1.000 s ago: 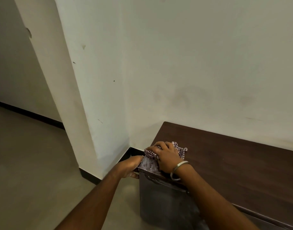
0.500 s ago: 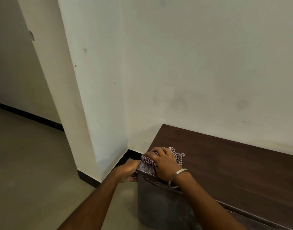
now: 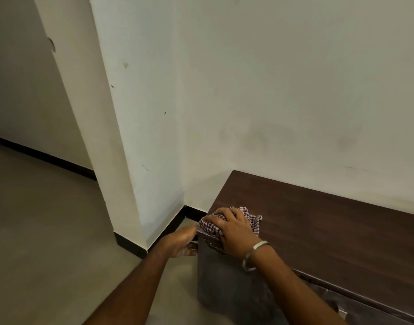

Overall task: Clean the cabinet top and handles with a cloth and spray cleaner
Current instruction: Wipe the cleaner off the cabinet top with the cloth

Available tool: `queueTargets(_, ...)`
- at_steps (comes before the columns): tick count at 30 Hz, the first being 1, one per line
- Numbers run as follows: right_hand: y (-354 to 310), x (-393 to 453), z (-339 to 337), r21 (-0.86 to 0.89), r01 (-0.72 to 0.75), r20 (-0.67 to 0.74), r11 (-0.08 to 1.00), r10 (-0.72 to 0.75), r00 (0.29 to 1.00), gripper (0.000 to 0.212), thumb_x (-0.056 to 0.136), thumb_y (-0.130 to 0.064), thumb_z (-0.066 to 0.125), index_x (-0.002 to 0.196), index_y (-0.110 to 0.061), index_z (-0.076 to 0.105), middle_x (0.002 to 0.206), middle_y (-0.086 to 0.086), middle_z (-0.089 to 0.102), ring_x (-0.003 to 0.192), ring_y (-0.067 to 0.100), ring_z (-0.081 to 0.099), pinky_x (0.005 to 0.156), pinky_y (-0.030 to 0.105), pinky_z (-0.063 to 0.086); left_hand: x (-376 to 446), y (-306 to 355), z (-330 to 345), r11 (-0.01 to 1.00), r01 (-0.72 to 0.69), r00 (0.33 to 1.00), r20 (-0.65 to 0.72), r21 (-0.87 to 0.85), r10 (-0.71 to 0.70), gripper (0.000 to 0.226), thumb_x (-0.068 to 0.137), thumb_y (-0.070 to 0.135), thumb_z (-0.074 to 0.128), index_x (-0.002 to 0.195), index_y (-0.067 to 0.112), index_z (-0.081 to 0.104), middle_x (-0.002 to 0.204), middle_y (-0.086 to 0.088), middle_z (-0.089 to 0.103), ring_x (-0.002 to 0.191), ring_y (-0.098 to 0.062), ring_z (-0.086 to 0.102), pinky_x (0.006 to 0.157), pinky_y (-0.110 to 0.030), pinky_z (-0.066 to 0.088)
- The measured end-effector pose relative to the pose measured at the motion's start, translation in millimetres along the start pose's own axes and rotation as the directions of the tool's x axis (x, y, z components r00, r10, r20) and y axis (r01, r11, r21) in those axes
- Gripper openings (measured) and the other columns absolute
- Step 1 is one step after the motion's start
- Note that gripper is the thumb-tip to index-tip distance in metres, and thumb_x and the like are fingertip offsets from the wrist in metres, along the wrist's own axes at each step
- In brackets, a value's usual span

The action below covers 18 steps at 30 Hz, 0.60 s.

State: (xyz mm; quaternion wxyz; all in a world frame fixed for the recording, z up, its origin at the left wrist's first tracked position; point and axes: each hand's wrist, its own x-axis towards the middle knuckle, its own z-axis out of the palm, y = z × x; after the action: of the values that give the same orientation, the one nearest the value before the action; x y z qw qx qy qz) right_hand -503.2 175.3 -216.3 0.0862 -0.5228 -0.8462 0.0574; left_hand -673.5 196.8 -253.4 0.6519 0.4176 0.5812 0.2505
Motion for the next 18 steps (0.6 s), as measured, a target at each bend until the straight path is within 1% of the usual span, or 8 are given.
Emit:
queueTargets(3,6,-8,-3,-0.009,0.025,0.023,1.0,-0.025,0.999,0.06,0.087,-0.034,0.061,0.139,-0.044,0.033,0.145,-0.007,0.029,0.136,0.025,0.018,0.111,0.046,0.025,-2,1,1,1.0,-0.002,1.0,0.011,0.002,0.002,0.026,0.101,0.027,0.039,0.107,0.015,0.062,0.107,-0.008,0.065,0.099,-0.023,0.06,0.077,-0.03,0.053)
queueTargets(6,7,-6,-8,-0.02,0.001,0.03,1.0,-0.001,1.0,0.061,0.086,-0.038,0.062,0.139,-0.044,0.033,0.144,-0.007,0.029,0.136,0.026,0.018,0.111,0.046,0.024,-4,-1,0,1.0,0.007,1.0,0.014,0.015,-0.007,0.026,0.101,0.026,0.039,0.103,0.016,0.062,0.106,-0.007,0.064,0.097,-0.022,0.061,0.076,-0.029,0.053)
queueTargets(10,-5,0,-6,0.005,-0.024,0.021,1.0,0.024,0.999,0.061,0.086,-0.039,0.062,0.14,-0.043,0.034,0.145,-0.006,0.029,0.137,0.028,0.017,0.114,0.047,0.021,-3,-1,-2,0.999,0.027,1.0,0.011,0.035,-0.028,0.029,0.102,0.029,0.038,0.109,0.015,0.062,0.113,-0.009,0.064,0.101,-0.024,0.061,0.077,-0.031,0.053)
queueTargets(14,-9,-7,-2,0.003,0.037,0.002,0.999,-0.037,0.999,0.057,0.089,-0.034,0.06,0.139,-0.042,0.035,0.145,-0.005,0.03,0.136,0.027,0.018,0.113,0.045,0.023,-2,-2,-2,0.998,0.034,0.999,0.009,0.044,-0.035,0.032,0.102,0.031,0.035,0.113,0.015,0.06,0.113,-0.009,0.064,0.099,-0.024,0.061,0.081,-0.032,0.053)
queueTargets(18,1,-13,-6,-0.022,0.078,0.032,0.997,-0.077,0.997,0.056,0.089,-0.034,0.058,0.14,-0.042,0.035,0.145,-0.007,0.029,0.136,0.024,0.018,0.113,0.043,0.023,-4,-3,-3,0.999,0.043,0.999,0.018,0.032,-0.043,0.031,0.103,0.03,0.035,0.112,0.016,0.06,0.114,-0.009,0.064,0.103,-0.024,0.061,0.086,-0.033,0.052)
